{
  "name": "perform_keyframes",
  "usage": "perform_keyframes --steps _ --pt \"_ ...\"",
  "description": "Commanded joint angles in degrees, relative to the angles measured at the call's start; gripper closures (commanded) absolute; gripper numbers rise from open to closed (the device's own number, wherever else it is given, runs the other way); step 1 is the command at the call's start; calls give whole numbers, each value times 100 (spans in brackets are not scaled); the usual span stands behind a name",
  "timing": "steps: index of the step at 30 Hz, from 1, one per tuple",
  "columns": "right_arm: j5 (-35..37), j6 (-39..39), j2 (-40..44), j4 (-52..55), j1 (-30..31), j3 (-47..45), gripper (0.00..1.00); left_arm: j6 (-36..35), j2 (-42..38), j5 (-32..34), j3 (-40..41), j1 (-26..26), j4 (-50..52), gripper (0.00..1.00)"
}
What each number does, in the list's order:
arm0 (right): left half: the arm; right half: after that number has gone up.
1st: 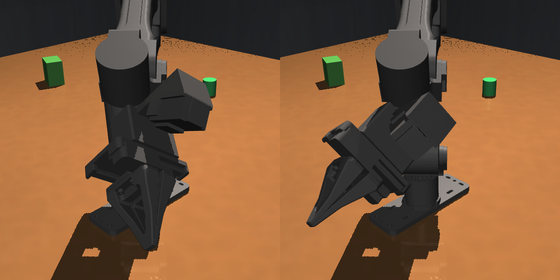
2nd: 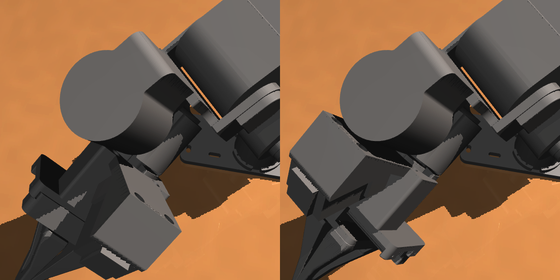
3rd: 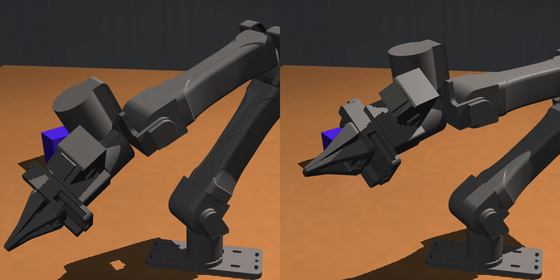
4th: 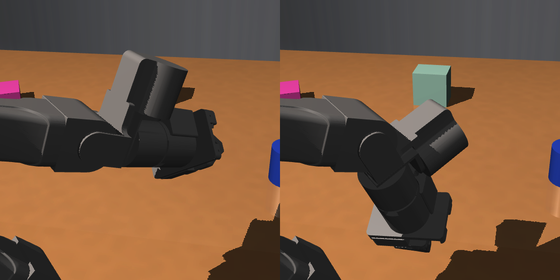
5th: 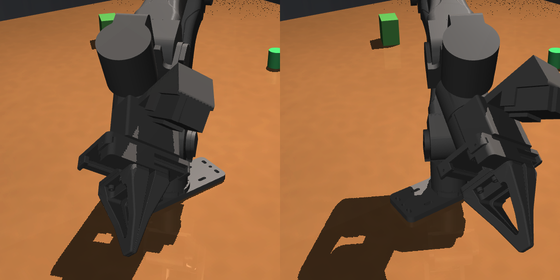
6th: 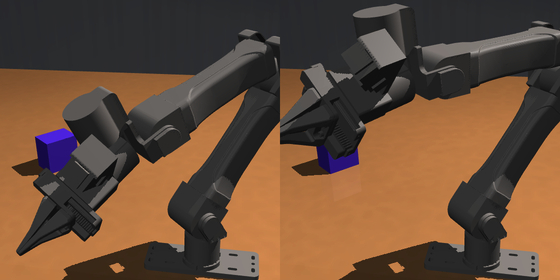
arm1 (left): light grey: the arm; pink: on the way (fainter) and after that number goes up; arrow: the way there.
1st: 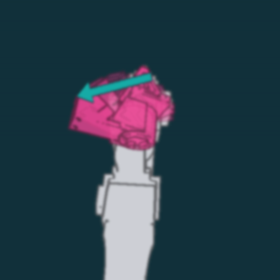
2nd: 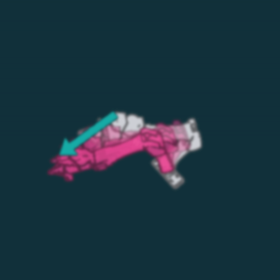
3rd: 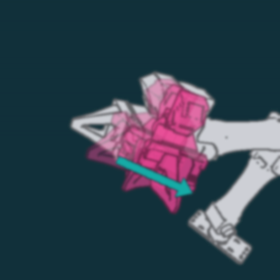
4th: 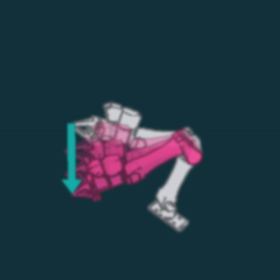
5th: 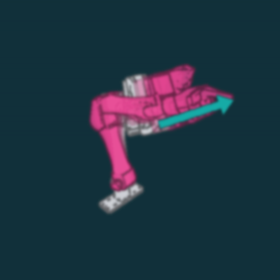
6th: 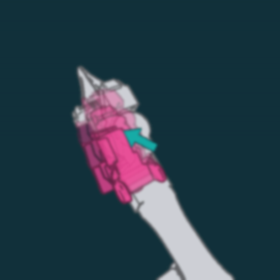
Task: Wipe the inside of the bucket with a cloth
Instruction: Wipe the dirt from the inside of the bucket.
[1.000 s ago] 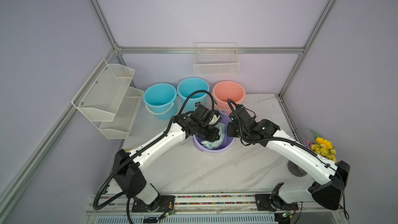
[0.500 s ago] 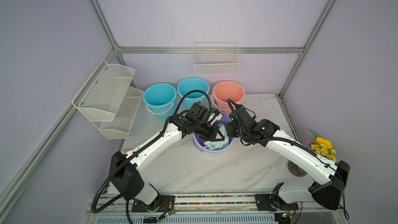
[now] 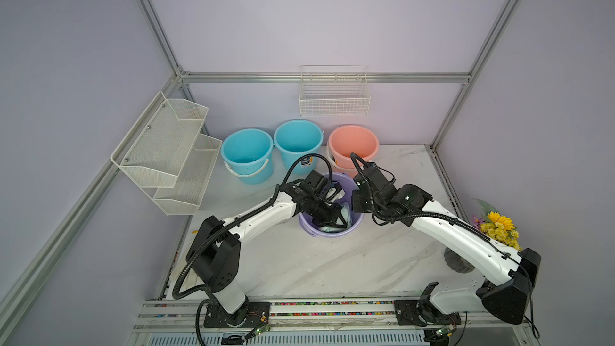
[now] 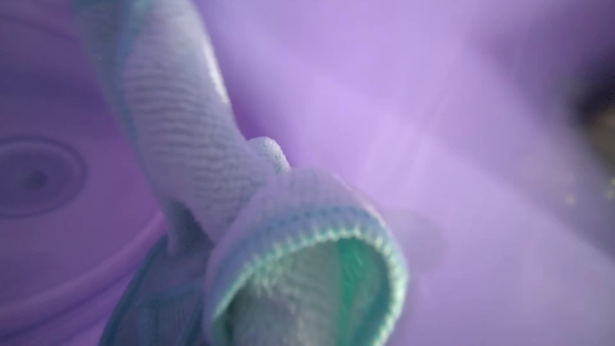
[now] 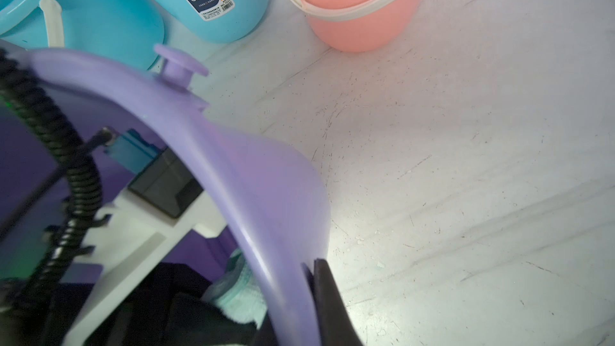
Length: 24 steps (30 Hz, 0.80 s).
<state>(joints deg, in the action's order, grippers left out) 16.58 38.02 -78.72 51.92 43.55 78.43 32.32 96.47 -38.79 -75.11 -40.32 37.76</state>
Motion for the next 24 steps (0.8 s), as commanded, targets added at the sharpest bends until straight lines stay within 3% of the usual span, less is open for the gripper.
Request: perform_keyframes --steps 1,7,11,16,24 --pt "-98 90 50 -354 4 300 100 238 152 386 48 -66 -234 100" --pt "-67 91 58 -329 -1 323 100 290 344 701 80 -135 -234 100" --pt "-51 92 50 -330 2 298 100 293 276 271 -3 -190 -229 100" --pt "18 92 85 -330 -3 217 100 354 -374 19 4 -375 -109 100" --pt "-49 74 50 -380 2 220 100 10 -1105 -72 -457 -420 956 100"
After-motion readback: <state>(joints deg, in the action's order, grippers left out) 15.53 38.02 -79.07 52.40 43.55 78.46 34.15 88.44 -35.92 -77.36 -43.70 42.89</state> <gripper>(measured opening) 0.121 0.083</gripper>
